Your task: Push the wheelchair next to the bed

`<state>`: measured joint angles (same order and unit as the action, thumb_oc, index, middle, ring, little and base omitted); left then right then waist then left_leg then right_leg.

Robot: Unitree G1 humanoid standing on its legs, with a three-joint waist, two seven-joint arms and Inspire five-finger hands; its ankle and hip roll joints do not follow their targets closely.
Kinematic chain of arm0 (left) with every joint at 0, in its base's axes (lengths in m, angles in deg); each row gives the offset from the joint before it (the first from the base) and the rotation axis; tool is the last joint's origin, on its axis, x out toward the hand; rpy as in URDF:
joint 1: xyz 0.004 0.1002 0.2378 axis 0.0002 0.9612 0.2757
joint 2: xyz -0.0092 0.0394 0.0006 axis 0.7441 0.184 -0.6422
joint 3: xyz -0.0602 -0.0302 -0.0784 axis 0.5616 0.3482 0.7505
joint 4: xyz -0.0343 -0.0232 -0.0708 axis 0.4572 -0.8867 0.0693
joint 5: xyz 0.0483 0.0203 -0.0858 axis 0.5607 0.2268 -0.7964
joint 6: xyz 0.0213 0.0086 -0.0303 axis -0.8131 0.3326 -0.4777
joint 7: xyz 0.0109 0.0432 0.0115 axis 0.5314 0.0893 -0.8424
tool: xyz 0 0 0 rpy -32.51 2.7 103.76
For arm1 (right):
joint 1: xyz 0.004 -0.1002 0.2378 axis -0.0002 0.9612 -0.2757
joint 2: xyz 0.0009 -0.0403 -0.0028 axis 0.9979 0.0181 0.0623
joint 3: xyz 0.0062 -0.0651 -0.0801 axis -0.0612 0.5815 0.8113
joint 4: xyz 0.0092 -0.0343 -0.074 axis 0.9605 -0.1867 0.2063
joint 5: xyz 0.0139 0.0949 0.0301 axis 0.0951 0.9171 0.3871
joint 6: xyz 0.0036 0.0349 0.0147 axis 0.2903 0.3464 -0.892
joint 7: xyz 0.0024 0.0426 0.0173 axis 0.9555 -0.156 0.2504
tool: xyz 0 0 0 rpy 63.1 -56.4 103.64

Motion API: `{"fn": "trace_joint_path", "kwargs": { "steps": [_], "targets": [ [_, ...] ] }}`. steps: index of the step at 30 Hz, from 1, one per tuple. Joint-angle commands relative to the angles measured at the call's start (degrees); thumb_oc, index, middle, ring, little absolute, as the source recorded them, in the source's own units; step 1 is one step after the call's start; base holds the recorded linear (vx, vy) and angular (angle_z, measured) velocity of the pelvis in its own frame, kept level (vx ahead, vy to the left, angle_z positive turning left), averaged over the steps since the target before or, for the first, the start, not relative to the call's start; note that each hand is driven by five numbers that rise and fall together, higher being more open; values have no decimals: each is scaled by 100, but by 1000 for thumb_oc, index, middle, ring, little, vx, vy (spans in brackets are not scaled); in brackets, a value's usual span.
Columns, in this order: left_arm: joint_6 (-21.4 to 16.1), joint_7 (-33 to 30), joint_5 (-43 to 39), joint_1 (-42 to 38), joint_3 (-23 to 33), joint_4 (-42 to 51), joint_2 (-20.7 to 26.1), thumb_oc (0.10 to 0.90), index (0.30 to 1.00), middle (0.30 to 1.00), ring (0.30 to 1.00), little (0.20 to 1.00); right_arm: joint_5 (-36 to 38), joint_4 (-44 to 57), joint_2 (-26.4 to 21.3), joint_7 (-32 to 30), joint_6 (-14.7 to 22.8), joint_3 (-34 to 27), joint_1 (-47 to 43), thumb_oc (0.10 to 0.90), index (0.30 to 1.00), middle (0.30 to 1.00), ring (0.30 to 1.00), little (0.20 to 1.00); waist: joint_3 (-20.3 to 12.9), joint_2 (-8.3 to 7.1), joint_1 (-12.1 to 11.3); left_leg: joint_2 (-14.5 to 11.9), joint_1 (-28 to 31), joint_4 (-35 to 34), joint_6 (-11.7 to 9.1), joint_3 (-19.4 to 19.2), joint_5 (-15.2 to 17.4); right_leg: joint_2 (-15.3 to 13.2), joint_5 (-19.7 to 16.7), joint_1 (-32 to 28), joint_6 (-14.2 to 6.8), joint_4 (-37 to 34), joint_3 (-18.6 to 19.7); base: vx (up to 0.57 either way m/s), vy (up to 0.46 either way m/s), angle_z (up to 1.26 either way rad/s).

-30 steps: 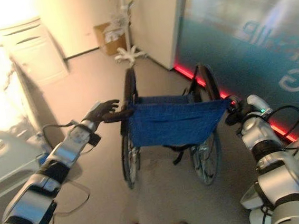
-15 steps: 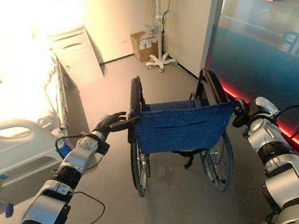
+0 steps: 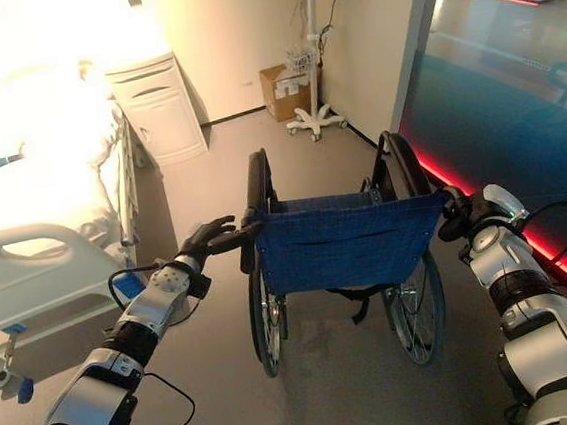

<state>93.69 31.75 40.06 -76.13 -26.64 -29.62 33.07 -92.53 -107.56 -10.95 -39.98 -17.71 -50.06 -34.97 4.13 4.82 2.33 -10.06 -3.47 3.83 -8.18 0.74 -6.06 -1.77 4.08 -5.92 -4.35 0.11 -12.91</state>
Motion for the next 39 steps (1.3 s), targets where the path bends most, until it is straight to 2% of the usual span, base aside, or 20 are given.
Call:
{"fn": "trace_joint_path", "kwargs": {
  "steps": [1,3,4,7,8,10,12,13,17,18,20,21,22,24,26,28,31,32,35,39],
  "targets": [
    [693,-64,626,1066,-609,-1190,603,400,300,300,300,300,235,745,1496,1262,1437,705,-98,400,300,300,300,300,628,-716,-278,-230,460,1186,327,-639,-13,-311,-224,391,245,475,-148,101,-257,39],
    [632,15,665,1084,-630,-1154,563,400,300,300,300,300,265,552,1497,1252,1532,650,-56,400,300,300,300,300,640,-759,-306,-207,331,1556,362,-853,24,-259,-168,260,311,484,-277,131,-220,39],
    [625,58,696,1087,-649,-1146,543,400,300,300,300,300,310,457,1507,1241,1565,640,-52,400,300,300,300,300,667,-758,-357,-76,275,1611,402,-807,138,-240,-145,177,306,483,-284,149,-105,11],
    [632,98,743,1128,-722,-1038,494,400,300,300,300,300,346,213,1581,1211,1633,629,-85,400,300,300,300,300,703,-733,-545,580,50,1510,542,-623,450,-200,-143,54,253,475,-222,161,-44,-36],
    [622,126,778,1145,-799,-903,479,400,300,300,300,300,390,120,1660,1109,1589,639,-124,400,300,300,300,300,805,-639,-708,896,-340,1396,479,-887,296,-76,-117,-187,246,367,-257,188,-18,2],
    [641,125,740,1160,-891,-763,490,400,300,300,300,300,329,40,1719,1037,1611,625,-140,400,300,300,300,300,886,-552,-859,1118,-673,1239,441,-1077,145,18,-66,-423,234,282,-229,200,16,15],
    [685,111,675,1147,-975,-590,530,400,300,300,300,300,336,-110,1735,971,1722,650,-243,400,300,300,300,300,902,-415,-1053,1277,-1010,664,431,-1384,-141,174,-23,-626,205,200,-211,291,62,-6],
    [734,77,671,1143,-962,-569,510,400,300,300,300,300,385,-170,1753,997,1733,631,-260,400,300,300,300,300,865,-455,-1058,1320,-891,587,480,-1458,82,117,43,-656,165,195,-258,240,80,-33],
    [721,120,713,1164,-887,-674,547,400,300,300,300,300,300,-264,1854,1101,1730,592,-234,400,300,300,300,300,690,-472,-1083,1371,-576,303,761,-1419,260,84,31,-573,52,378,-311,224,113,-64],
    [759,244,822,1185,-884,-659,624,400,300,300,300,300,367,-249,1907,1088,1681,588,-170,400,300,300,300,300,582,-492,-1074,1409,-342,39,932,-1453,328,48,-1,-564,-99,842,-297,310,149,-10],
    [741,353,974,1167,-917,-716,690,400,300,300,300,300,406,-299,1940,1089,1730,539,-128,400,300,300,300,300,469,-519,-1080,1480,-233,-188,1048,-1421,318,52,-106,-538,-240,1280,-255,292,136,34],
    [765,379,1049,1131,-1000,-753,746,400,300,300,300,300,517,-241,1961,1036,1727,499,-12,400,300,300,300,300,394,-525,-1028,1533,-123,-336,1136,-1325,304,43,-468,-246,-445,2084,-136,229,116,53],
    [792,406,1099,1096,-1041,-781,761,400,300,300,300,300,610,-196,1955,1011,1723,461,64,400,300,300,300,300,363,-465,-973,1490,-66,-371,1166,-1258,319,25,-659,29,-500,2498,-71,217,115,31],
    [849,504,1164,929,-1154,-911,739,400,300,300,300,300,610,-143,1928,1031,1766,337,222,400,300,300,300,300,412,-350,-778,1415,138,-405,1188,-1028,386,-140,-726,643,-469,2976,50,195,52,2],
    [858,618,1223,816,-1225,-1015,724,400,300,300,300,300,618,-127,1933,978,1777,320,275,400,300,300,300,300,470,-304,-669,1378,249,-367,1170,-868,429,-229,-723,927,-410,2867,142,171,-44,34],
    [947,827,1402,649,-1334,-1072,735,400,300,300,300,300,775,-20,1931,833,1722,303,319,400,300,300,300,300,627,-297,-481,1371,478,-305,1180,-626,626,-430,-957,1359,-375,2411,347,170,-145,34],
    [1013,929,1440,420,-1450,-1100,732,400,300,300,300,300,995,140,1853,615,1710,219,343,400,300,300,300,300,849,-467,-210,1509,710,-174,1217,-243,1075,-800,-1515,1884,-495,1049,659,241,-217,53],
    [1029,919,1421,387,-1464,-1098,713,400,300,300,300,300,1016,182,1821,606,1719,187,345,400,300,300,300,300,889,-466,-160,1502,784,-151,1207,-169,1170,-853,-1560,1945,-520,740,687,349,-239,41],
    [955,880,1436,371,-1461,-1099,651,400,300,300,300,300,1091,357,1743,547,1625,56,313,400,300,300,300,300,925,-429,-70,1445,893,-76,1173,33,1317,-847,-1410,1975,-509,123,863,261,-175,-11],
    [942,677,1314,466,-1428,-1113,586,400,300,300,300,300,1206,431,1775,580,1461,62,191,400,300,300,300,300,850,-540,-72,1435,755,200,1101,114,1359,-719,-1262,1578,-499,363,1021,281,-251,93]
  ]
}}
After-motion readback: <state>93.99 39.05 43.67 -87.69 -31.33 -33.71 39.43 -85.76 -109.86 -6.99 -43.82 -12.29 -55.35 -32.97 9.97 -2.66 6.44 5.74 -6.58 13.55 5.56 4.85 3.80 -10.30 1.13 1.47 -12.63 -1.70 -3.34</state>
